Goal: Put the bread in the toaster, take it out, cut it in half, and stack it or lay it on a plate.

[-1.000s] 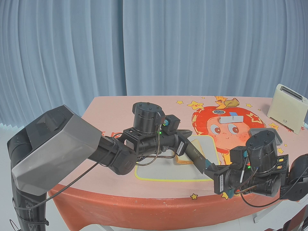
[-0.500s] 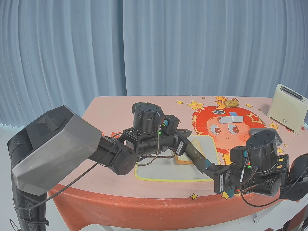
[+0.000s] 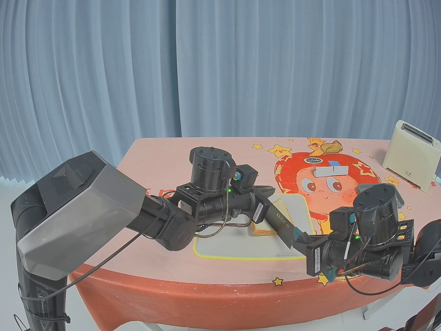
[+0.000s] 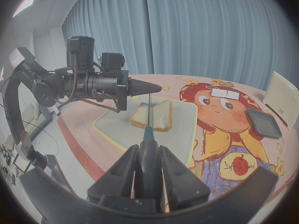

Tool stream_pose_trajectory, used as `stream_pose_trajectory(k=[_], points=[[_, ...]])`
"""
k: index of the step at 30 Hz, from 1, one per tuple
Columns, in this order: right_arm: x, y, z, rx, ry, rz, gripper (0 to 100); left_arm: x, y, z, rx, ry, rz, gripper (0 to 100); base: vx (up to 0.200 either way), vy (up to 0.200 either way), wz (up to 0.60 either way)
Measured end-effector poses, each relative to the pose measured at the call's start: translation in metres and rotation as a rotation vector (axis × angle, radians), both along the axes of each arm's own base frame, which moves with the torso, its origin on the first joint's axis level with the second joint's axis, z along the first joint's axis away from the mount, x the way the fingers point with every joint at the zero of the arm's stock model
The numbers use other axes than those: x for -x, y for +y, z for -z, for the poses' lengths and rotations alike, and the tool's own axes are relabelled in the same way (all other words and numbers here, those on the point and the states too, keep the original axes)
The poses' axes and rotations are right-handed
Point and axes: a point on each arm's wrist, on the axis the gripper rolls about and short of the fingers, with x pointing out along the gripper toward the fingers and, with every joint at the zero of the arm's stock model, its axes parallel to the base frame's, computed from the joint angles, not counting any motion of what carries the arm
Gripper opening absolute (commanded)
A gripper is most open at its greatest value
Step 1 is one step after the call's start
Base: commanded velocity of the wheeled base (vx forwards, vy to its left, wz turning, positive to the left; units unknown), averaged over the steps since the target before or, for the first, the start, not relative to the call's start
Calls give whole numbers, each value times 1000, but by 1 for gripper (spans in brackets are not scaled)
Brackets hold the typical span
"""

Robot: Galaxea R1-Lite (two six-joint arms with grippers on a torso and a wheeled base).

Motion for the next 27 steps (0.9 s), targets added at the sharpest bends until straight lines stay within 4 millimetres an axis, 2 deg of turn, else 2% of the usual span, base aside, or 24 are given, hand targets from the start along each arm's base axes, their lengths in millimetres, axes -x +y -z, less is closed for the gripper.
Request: stream_pose_trajectory(k=[8,17,27], points=[[1,-1,3,6,6,-1,0,-1,-1,3,-4,5,0,0,0,0,0],[2,-1,6,10,9,-2,0,2,-2,-7,5,-7,6,0,0,0,0],[0,0,-3,-15,-15,3,0,1,0,-3,4,-6,0,0,0,0,0]])
